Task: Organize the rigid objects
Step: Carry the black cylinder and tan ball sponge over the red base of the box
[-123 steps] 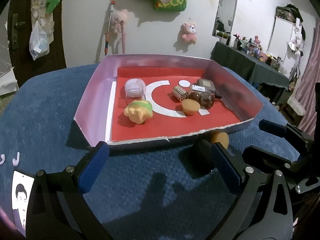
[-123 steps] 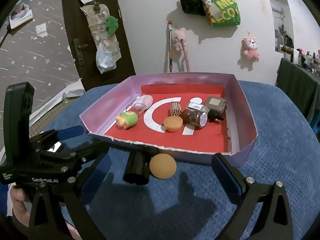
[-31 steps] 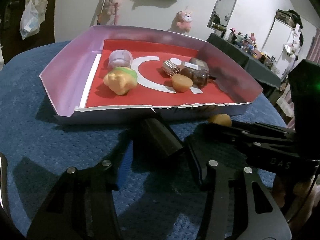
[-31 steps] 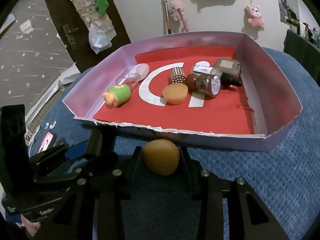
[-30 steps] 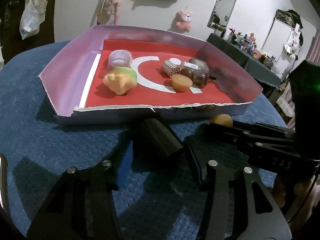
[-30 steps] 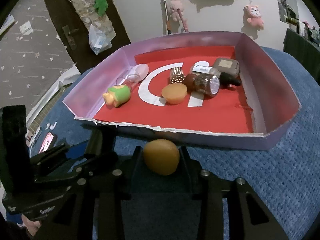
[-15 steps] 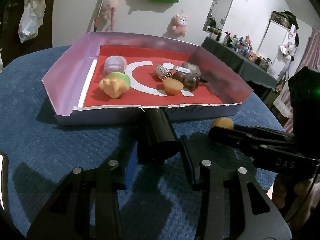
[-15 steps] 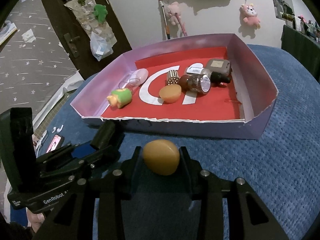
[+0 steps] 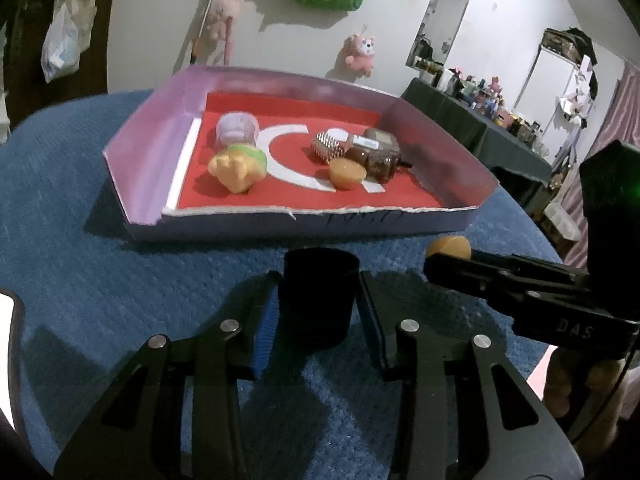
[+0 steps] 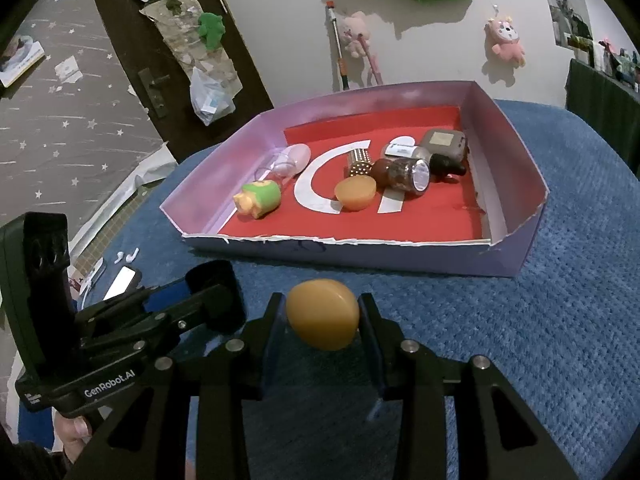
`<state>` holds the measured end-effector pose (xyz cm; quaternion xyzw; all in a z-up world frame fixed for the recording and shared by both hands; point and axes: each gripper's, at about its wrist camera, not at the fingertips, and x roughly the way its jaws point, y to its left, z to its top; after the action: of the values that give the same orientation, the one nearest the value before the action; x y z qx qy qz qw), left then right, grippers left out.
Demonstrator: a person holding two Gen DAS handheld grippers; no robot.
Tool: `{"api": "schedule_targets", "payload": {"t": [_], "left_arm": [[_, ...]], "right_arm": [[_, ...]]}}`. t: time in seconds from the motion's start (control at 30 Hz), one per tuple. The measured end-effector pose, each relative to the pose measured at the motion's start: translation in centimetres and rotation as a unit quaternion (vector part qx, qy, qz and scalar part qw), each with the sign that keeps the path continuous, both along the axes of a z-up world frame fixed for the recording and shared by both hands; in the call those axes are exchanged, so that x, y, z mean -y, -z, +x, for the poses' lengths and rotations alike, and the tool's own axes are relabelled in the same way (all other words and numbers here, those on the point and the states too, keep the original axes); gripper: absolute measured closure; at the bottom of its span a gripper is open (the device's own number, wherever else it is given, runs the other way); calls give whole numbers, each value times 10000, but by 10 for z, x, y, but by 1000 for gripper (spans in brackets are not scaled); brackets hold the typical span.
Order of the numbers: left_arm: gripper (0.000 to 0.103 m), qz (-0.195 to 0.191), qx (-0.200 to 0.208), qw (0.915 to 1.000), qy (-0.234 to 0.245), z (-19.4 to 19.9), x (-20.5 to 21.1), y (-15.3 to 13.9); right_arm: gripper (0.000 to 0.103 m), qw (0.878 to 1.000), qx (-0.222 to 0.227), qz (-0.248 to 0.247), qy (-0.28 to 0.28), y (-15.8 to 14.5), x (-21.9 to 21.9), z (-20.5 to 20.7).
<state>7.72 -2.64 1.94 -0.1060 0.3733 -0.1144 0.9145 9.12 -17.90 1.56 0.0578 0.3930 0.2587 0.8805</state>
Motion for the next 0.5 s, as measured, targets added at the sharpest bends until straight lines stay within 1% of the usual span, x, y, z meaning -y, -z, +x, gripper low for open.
{"api": "schedule_targets", "payload": {"t": [0.07,0.17,0.4,0.5], "left_arm": [[67,-119,-74,9999,5,2,-2,3],[67,-195,-181,9996,47,6,-4,6],[66,-80,-330,9994,44,18,-1,7],[66,-91,-364,9993,65,23,0,9]], "right_arm": [[64,10000,-5,-21,8,1,0,0],[64,10000,-16,-67,32,3,0,-1],[64,9997,-133,-160,144,13,5,5],[64,9996,-149,-192,163,16,6,6]]}}
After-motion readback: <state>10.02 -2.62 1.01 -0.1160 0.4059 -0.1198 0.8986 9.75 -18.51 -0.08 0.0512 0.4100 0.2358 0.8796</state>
